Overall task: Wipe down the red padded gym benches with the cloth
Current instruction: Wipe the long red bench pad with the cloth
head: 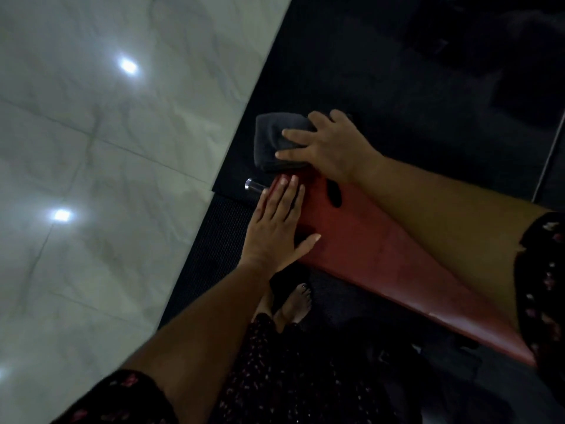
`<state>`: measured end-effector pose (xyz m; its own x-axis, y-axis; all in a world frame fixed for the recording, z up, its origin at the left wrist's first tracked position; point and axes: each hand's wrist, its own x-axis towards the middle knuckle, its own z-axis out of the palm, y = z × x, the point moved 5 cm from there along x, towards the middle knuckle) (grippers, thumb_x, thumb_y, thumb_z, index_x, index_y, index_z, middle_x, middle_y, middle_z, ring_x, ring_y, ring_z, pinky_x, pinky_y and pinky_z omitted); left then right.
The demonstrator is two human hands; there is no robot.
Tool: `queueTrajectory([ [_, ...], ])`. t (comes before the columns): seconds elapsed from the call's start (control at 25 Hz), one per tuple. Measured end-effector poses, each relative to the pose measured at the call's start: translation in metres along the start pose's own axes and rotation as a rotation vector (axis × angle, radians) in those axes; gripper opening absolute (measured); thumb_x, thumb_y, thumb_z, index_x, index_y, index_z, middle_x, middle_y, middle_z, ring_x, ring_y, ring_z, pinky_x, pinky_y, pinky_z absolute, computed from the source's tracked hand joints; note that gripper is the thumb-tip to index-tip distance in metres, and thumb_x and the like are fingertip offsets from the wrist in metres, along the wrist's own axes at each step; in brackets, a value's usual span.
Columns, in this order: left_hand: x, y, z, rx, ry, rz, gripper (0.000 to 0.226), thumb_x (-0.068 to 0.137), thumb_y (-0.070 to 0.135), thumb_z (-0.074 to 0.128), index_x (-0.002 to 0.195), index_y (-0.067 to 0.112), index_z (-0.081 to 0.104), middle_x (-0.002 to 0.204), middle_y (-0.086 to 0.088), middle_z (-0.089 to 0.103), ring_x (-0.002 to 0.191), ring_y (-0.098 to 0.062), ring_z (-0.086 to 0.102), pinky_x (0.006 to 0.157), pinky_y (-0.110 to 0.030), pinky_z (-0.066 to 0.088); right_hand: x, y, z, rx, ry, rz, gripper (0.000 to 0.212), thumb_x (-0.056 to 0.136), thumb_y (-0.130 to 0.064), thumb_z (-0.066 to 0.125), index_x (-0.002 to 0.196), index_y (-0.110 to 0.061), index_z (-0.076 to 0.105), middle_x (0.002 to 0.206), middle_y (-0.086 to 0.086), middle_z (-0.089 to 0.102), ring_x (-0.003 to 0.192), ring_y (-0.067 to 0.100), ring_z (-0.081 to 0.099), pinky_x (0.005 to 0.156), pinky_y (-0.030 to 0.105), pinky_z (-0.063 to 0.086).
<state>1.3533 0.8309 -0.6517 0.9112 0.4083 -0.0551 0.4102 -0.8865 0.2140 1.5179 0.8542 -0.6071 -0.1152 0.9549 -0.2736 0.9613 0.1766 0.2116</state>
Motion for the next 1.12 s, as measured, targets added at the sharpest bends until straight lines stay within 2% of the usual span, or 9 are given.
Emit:
queueTrajectory([
  [0.12, 0.031, -0.002, -0.001, -0.016, -0.008, 0.028, 0.086, 0.094, 0.065, 0.031, 0.154, 0.005, 0.02, 0.163, -0.013, 0.012, 0.151, -0.025, 0.012, 0.123, -0.041, 0.006, 0.005, 0.018, 0.005, 0.181, -0.099, 0.407, 0.044, 0.102, -0.028, 0.041, 0.142, -0.044, 0.043, 0.154, 0.0, 0.035, 0.12, 0.04, 0.044, 0.093, 0.051, 0.038],
  [0.24, 0.051, -0.003, 0.006, -0.026, -0.074, 0.039, 0.088, 0.093, 0.066, 0.026, 0.156, 0.008, 0.005, 0.164, -0.012, 0.005, 0.152, -0.024, 0.006, 0.123, -0.041, 0.006, 0.008, 0.036, 0.013, 0.489, -0.188, 0.744, 0.05, 0.1, -0.023, 0.043, 0.143, -0.047, 0.036, 0.153, 0.0, 0.031, 0.123, 0.037, 0.039, 0.098, 0.05, 0.036],
  [0.44, 0.053, -0.007, 0.01, -0.09, -0.082, 0.086, 0.083, 0.093, 0.06, 0.033, 0.157, 0.012, 0.01, 0.163, -0.012, 0.014, 0.151, -0.024, 0.01, 0.123, -0.043, 0.011, -0.007, 0.069, 0.023, 0.755, -0.256, 0.475, 0.061, 0.091, -0.014, 0.053, 0.141, -0.047, 0.043, 0.149, -0.001, 0.039, 0.121, 0.031, 0.046, 0.102, 0.042, 0.039],
  [0.48, 0.054, -0.007, 0.01, -0.099, -0.079, 0.087, 0.081, 0.093, 0.058, 0.034, 0.157, 0.011, 0.014, 0.163, -0.012, 0.015, 0.151, -0.024, 0.011, 0.123, -0.043, 0.012, -0.012, 0.073, 0.027, 0.827, -0.257, 0.526, 0.061, 0.09, -0.012, 0.054, 0.14, -0.045, 0.045, 0.147, 0.001, 0.041, 0.122, 0.03, 0.047, 0.102, 0.039, 0.039],
  [0.56, 0.055, -0.006, 0.009, -0.12, -0.072, 0.093, 0.079, 0.093, 0.055, 0.035, 0.156, 0.01, 0.02, 0.163, -0.011, 0.018, 0.15, -0.023, 0.014, 0.123, -0.042, 0.013, -0.016, 0.074, 0.037, 0.859, -0.278, 0.82, 0.056, 0.093, -0.015, 0.053, 0.14, -0.044, 0.045, 0.141, 0.004, 0.046, 0.122, 0.031, 0.048, 0.098, 0.041, 0.042],
  [0.64, 0.056, -0.007, 0.009, -0.134, -0.066, 0.096, 0.077, 0.092, 0.052, 0.036, 0.155, 0.009, 0.023, 0.162, -0.012, 0.019, 0.15, -0.024, 0.015, 0.122, -0.042, 0.012, -0.013, 0.053, 0.028, 0.647, -0.352, 1.024, 0.05, 0.098, -0.021, 0.046, 0.143, -0.043, 0.041, 0.143, 0.004, 0.043, 0.121, 0.035, 0.044, 0.095, 0.047, 0.041],
  [0.84, 0.057, -0.008, 0.012, -0.15, -0.08, 0.1, 0.078, 0.092, 0.052, 0.037, 0.156, 0.009, 0.022, 0.162, -0.012, 0.018, 0.151, -0.024, 0.01, 0.122, -0.044, 0.012, -0.065, 0.037, 0.03, 0.578, -0.174, 0.852, 0.059, 0.096, -0.024, 0.05, 0.146, -0.049, 0.033, 0.154, -0.005, 0.032, 0.119, 0.034, 0.042, 0.092, 0.049, 0.045],
  [1.04, 0.056, -0.007, 0.013, -0.175, -0.071, 0.097, 0.077, 0.092, 0.051, 0.038, 0.156, 0.01, 0.021, 0.163, -0.011, 0.017, 0.151, -0.023, 0.01, 0.123, -0.044, 0.011, -0.079, 0.049, 0.045, 0.674, -0.39, 1.127, 0.061, 0.094, -0.025, 0.054, 0.148, -0.044, 0.031, 0.151, 0.002, 0.032, 0.122, 0.036, 0.04, 0.093, 0.048, 0.042],
  [1.12, 0.053, -0.013, 0.013, -0.174, -0.081, 0.077, 0.077, 0.092, 0.051, 0.037, 0.156, 0.011, 0.021, 0.163, -0.01, 0.016, 0.151, -0.023, 0.01, 0.123, -0.042, 0.009, -0.062, 0.038, 0.034, 0.605, -0.35, 1.064, 0.064, 0.095, -0.026, 0.054, 0.15, -0.043, 0.026, 0.152, 0.004, 0.03, 0.122, 0.036, 0.039, 0.092, 0.048, 0.041],
])
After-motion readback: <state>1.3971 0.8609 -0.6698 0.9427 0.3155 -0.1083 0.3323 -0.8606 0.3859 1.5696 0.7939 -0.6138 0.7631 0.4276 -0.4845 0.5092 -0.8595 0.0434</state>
